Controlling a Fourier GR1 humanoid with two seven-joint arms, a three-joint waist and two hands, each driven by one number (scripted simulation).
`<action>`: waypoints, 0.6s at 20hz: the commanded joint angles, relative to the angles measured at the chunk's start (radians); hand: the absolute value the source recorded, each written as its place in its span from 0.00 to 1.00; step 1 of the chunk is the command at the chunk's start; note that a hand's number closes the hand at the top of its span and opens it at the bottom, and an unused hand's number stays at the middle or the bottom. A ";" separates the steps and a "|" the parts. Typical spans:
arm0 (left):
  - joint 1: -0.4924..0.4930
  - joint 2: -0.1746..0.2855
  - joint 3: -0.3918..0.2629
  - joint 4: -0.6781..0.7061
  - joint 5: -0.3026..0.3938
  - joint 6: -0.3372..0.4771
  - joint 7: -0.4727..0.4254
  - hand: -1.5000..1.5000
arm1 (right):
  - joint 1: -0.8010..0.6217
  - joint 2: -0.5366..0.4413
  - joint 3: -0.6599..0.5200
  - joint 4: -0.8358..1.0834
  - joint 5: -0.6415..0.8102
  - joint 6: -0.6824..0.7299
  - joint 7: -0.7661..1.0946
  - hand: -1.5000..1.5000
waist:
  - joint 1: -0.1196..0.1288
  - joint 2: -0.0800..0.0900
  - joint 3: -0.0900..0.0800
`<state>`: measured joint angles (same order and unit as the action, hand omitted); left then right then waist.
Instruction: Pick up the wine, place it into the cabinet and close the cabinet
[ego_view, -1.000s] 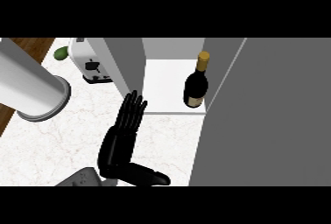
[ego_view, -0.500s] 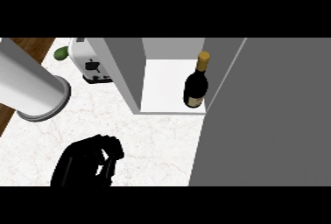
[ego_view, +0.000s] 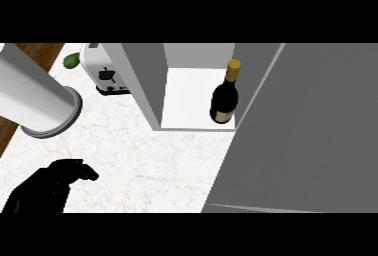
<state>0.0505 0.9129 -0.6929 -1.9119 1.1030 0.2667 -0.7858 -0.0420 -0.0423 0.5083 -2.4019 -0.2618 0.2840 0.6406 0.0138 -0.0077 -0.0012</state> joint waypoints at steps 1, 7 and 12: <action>0.137 0.102 0.098 -0.038 0.067 -0.106 -0.053 0.00 | -0.044 0.040 0.163 -0.123 0.095 -0.090 0.099 1.00 | 0.011 -0.005 -0.002; 0.241 0.170 0.207 0.013 0.114 -0.210 -0.105 0.00 | -0.205 0.041 0.367 0.035 0.212 -0.270 0.100 1.00 | 0.023 -0.007 -0.002; 0.300 0.215 0.266 0.071 0.165 -0.320 -0.110 0.00 | -0.360 0.041 0.486 0.140 0.271 -0.509 0.064 1.00 | 0.029 -0.008 -0.003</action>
<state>0.3013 1.0769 -0.4840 -1.8601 1.2243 0.0201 -0.8918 -0.2942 -0.0434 0.8211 -2.3350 -0.0558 -0.0688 0.7323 0.0376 -0.0145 -0.0044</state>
